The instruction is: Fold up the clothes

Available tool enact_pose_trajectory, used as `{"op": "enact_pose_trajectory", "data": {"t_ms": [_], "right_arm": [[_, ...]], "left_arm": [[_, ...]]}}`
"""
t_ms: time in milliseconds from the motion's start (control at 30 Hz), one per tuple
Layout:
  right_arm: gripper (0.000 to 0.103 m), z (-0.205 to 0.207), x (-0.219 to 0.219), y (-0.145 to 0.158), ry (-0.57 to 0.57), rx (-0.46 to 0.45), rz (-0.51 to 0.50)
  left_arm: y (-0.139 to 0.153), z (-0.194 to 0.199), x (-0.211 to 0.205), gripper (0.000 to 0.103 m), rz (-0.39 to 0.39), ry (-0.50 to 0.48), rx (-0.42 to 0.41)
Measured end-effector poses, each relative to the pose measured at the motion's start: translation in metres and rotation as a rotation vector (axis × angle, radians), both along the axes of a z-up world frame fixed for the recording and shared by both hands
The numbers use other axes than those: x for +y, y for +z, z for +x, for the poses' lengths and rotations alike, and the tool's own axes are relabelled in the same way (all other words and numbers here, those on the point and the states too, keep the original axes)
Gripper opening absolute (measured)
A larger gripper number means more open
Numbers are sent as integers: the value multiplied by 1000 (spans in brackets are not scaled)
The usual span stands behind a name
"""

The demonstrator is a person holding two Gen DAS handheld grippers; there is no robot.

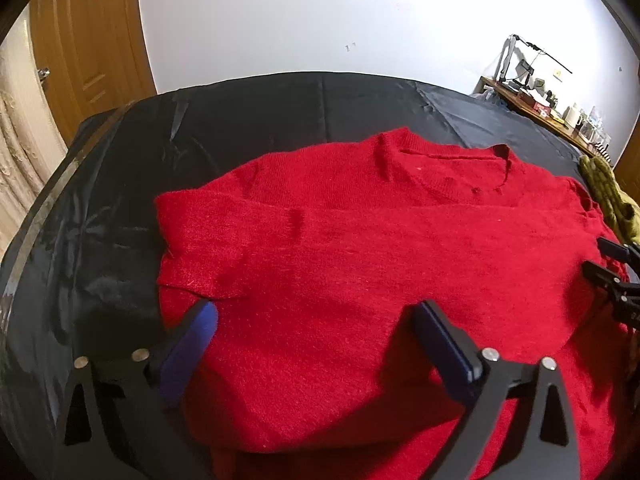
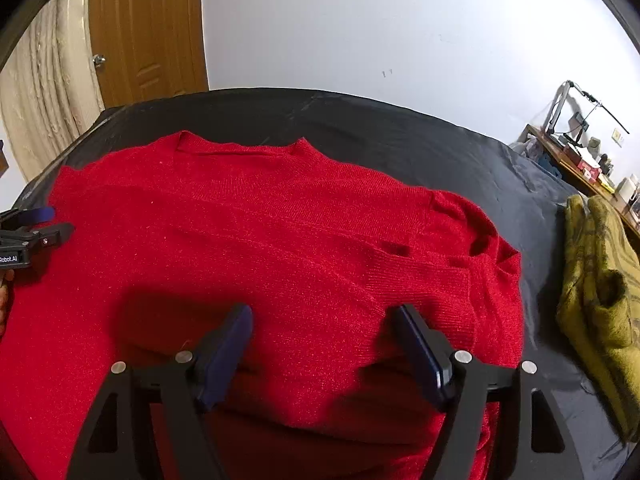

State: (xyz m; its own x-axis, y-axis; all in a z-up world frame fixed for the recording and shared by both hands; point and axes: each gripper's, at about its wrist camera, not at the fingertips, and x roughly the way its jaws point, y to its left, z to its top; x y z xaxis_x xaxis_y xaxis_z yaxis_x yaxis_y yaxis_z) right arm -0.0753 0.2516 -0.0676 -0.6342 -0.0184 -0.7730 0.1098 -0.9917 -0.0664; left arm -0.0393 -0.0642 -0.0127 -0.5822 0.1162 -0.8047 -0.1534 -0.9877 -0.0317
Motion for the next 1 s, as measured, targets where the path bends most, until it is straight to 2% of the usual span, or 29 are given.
{"op": "enact_pose_trajectory", "data": {"t_ms": [167,233,533,1000], "right_arm": [[80,0,-1,1,9,-2,-5],[85,-1,-3,0,21,-6,-4],[97,-4,-4,-1,12,-15,9],[98,-1,-7,1,1,-4,42]], "left_arm": [[1,-5,2,102,1,3,-1],[2,-7,4,102,3,3,-1],[2,-2,8,102,-6,11,0],[2,-2,11,102,-8,12,1]]}}
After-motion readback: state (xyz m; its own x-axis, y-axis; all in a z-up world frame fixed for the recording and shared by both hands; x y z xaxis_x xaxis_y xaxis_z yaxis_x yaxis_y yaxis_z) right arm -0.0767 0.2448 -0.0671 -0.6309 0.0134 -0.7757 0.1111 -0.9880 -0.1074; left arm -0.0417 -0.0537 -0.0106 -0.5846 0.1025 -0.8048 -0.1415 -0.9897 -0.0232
